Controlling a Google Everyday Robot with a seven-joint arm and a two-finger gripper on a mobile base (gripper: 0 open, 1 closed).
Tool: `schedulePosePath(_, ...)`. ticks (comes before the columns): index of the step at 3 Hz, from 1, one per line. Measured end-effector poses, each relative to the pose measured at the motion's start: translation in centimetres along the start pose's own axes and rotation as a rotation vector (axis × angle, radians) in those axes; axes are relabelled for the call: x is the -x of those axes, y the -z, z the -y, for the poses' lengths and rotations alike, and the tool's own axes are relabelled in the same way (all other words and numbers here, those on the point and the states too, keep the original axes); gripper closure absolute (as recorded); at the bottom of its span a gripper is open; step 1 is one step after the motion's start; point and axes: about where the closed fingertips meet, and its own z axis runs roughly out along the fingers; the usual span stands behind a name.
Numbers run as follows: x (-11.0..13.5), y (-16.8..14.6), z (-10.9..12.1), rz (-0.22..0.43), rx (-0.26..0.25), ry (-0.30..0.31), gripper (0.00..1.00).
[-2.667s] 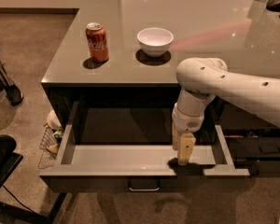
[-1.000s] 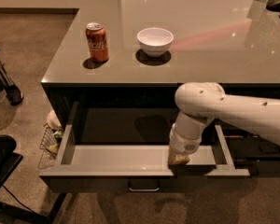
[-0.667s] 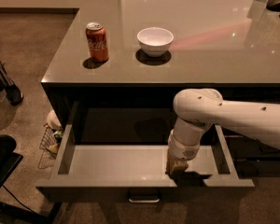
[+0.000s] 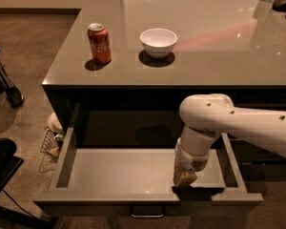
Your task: Open top drawer
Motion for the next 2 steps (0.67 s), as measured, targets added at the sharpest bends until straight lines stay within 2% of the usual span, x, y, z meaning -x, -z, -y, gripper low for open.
schedulePosePath(2, -0.02, -0.09, -0.15, -0.002, 0.003, 0.001, 0.28)
